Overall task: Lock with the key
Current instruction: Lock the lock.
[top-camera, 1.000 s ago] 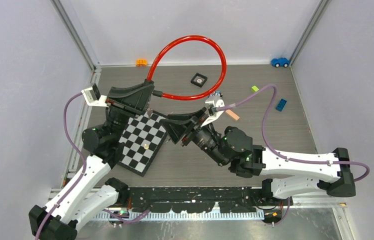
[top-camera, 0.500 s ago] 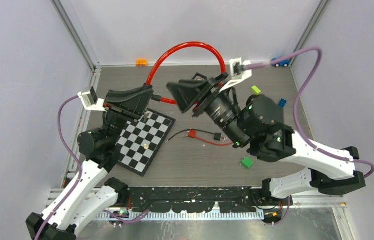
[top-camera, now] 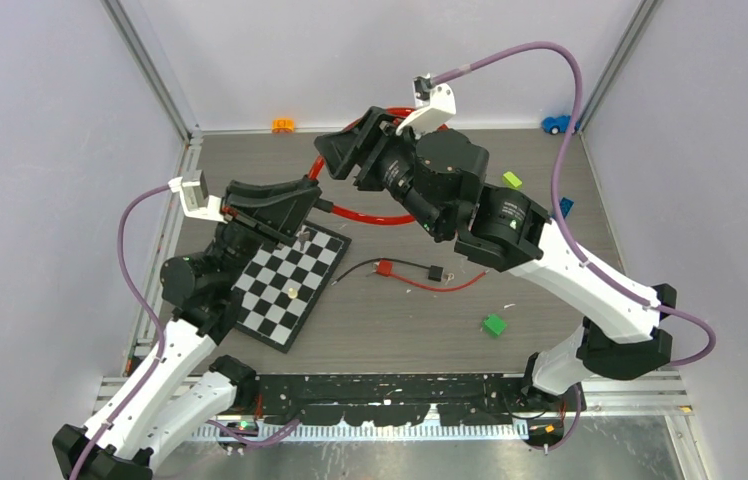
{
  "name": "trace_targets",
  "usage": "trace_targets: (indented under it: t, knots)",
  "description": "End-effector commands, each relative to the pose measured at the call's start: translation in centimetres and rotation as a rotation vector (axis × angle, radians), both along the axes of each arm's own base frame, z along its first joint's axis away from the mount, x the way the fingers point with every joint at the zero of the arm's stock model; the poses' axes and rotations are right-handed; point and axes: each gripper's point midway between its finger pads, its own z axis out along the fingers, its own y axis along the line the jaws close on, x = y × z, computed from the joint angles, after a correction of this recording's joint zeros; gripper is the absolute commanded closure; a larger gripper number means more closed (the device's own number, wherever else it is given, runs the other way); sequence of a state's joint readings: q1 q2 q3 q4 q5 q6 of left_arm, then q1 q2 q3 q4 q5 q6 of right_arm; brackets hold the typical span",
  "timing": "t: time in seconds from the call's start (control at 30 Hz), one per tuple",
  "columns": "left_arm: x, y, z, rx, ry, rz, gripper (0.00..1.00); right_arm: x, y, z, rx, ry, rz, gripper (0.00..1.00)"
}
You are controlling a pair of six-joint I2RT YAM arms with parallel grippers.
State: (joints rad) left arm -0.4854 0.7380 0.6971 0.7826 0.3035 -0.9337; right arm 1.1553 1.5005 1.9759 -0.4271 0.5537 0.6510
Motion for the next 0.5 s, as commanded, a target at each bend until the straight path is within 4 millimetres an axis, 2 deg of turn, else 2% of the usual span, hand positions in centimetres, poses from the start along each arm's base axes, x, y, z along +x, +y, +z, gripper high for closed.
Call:
trace_targets:
  t: [0.0,0.23,0.37,0.47]
  knots:
    - [-1.9,0.6,2.8,-0.020,-0.104,-0.006,1.00,-0.5,-0.1,1.9,0.115,0.041,0.061,0.42]
    - [-1.4,0.1,1.7,0.035,-0.087,0.010,1.00,-0.1,0.4,1.2,0.106,0.040,0.057,0.72]
    - [-1.1,0.0,1.2,0.059,-0.080,0.020,1.00,-0.2,0.7,0.8,0.096,0.044,0.069,0.83]
    - [-1.0,-0.2,1.1,0.077,-0.081,0.022,1.00,-0.1,0.8,0.4,0.086,0.045,0.066,0.98]
